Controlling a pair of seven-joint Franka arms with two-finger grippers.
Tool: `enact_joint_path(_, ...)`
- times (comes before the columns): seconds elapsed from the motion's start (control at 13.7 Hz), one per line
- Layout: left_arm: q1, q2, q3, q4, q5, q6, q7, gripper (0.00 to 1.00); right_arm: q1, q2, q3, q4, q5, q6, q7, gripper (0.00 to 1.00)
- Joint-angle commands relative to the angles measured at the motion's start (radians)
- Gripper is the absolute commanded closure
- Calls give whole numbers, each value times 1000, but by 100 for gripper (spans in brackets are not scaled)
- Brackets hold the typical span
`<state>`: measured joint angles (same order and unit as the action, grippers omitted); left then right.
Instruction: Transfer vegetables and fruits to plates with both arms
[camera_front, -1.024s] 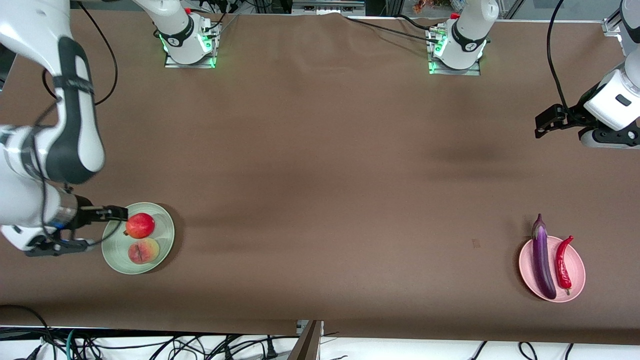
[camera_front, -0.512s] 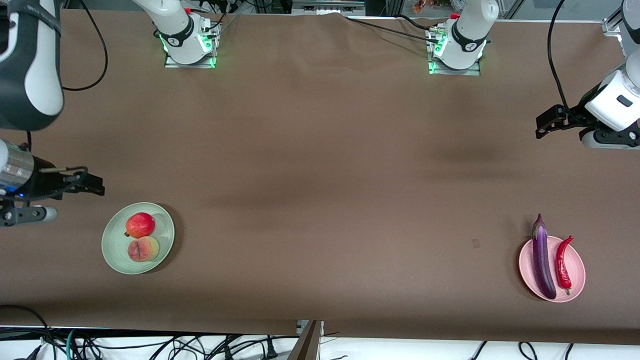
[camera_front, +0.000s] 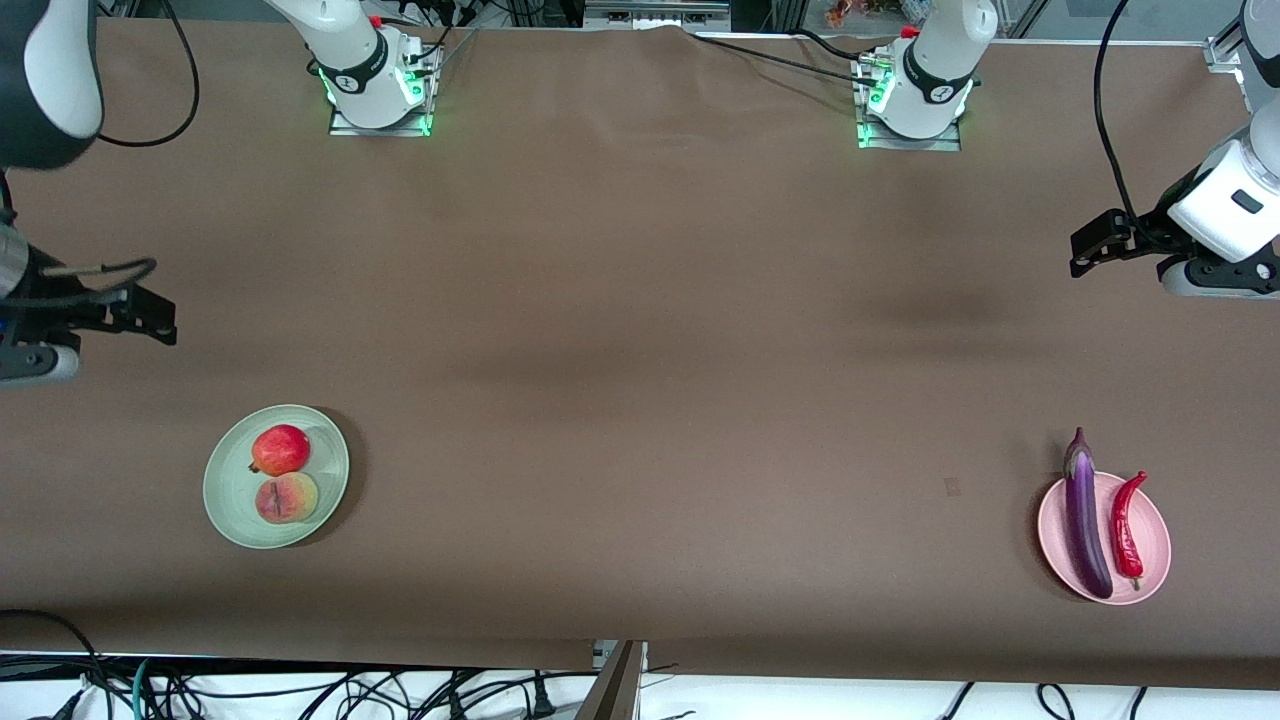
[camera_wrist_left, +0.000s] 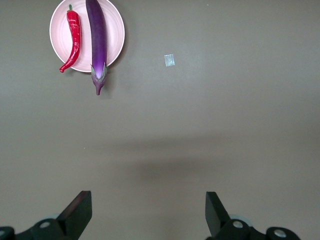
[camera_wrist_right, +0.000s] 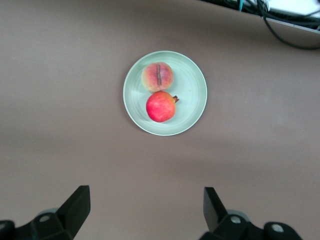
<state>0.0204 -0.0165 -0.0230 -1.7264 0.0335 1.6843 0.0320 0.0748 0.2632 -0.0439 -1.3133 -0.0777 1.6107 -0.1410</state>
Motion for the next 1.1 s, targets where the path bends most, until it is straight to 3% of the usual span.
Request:
enact_joint_path(0.0, 10, 12, -6, 27, -17, -14, 29, 0, -38, -100, 30, -104, -21, 3, -9, 0)
enact_joint_path(0.44, 15, 12, -5, 25, -20, -17, 29, 0, -49, -125, 71, -150, 6, -75, 35, 0)
enact_joint_path(1.02, 13, 13, -5, 27, -18, -12, 28, 0, -43, -98, 68, -133, 6, -78, 52, 0)
